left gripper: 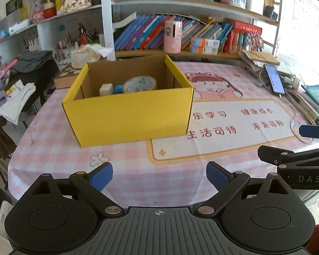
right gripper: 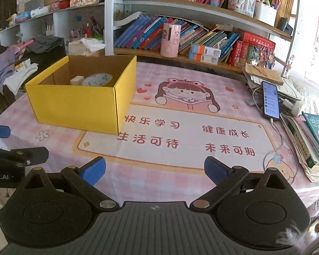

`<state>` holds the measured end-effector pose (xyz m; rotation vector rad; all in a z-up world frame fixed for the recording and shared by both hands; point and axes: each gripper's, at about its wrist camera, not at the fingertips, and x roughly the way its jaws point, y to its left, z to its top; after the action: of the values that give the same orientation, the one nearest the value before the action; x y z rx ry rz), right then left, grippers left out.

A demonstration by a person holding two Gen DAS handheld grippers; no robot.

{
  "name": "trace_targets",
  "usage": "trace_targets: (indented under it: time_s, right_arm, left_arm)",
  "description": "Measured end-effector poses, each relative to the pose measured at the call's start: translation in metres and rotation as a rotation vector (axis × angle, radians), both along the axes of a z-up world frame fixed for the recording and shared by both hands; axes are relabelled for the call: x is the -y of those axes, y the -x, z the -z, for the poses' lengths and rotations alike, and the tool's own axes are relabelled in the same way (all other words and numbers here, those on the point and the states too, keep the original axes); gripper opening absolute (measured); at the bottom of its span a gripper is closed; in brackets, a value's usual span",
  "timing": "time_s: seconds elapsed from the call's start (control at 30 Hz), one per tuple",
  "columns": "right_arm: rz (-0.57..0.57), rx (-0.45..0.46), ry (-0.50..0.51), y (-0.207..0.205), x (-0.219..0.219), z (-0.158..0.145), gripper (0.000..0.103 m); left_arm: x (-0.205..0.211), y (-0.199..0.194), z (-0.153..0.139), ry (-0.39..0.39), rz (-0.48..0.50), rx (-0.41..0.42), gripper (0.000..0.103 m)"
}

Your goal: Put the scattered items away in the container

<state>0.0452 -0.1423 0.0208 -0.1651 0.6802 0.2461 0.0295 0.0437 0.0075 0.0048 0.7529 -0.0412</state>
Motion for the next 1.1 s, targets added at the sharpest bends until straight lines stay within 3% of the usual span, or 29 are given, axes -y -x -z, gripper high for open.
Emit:
trace_targets:
  time_s: [0.43,1.1]
  right_arm:
    - [0.005,-0.058,-0.027,0.007,0.005,0.008,0.103]
    - [0.004,-0.069,-0.022,0.009,0.007,0.008,0.103]
  left_arm:
    - [0.01,0.01,0.006,-0.057,0.002,-0.008,0.1]
    - [0.013,0.015,0.007,0.01,0.027,-0.032,0.1]
